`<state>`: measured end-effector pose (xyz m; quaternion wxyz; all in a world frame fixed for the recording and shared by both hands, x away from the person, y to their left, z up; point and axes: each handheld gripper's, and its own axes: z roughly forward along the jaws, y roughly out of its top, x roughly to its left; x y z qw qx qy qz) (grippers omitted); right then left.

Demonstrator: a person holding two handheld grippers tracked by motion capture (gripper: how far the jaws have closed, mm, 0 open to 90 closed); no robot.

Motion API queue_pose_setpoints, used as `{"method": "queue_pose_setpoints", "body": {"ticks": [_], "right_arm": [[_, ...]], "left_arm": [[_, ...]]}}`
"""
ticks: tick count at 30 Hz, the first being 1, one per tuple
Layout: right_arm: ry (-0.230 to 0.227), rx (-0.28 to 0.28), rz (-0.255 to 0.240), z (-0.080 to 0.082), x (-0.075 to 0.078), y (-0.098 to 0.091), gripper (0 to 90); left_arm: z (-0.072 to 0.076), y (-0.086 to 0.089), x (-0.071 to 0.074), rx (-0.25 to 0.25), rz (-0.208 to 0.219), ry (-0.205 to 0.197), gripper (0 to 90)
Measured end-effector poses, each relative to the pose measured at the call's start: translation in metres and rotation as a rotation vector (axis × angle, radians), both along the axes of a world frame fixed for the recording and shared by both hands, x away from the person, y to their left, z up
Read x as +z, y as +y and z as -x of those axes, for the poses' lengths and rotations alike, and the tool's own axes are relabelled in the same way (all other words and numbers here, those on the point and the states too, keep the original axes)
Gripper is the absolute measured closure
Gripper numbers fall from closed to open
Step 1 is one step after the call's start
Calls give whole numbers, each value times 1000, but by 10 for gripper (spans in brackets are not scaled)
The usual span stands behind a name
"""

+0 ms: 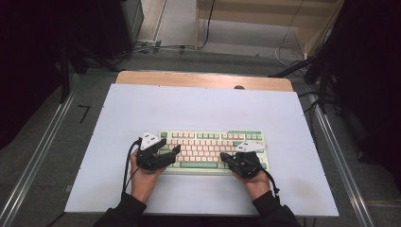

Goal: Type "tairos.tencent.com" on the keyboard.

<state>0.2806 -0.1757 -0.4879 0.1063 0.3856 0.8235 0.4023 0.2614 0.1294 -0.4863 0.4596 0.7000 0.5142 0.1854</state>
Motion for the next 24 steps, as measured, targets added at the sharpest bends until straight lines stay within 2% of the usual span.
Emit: {"method": "queue_pose_setpoints", "body": {"ticks": [19, 22, 24], "right_arm": [[-7, -2, 17, 1, -5, 3, 875], [-13, -4, 14, 1, -4, 2, 856], [-21, -10, -19, 1, 0, -1, 807]], "left_arm": [[0, -1, 0, -3, 0, -1, 374], [0, -1, 0, -2, 1, -1, 376], [0, 0, 0, -1, 3, -3, 381]]}}
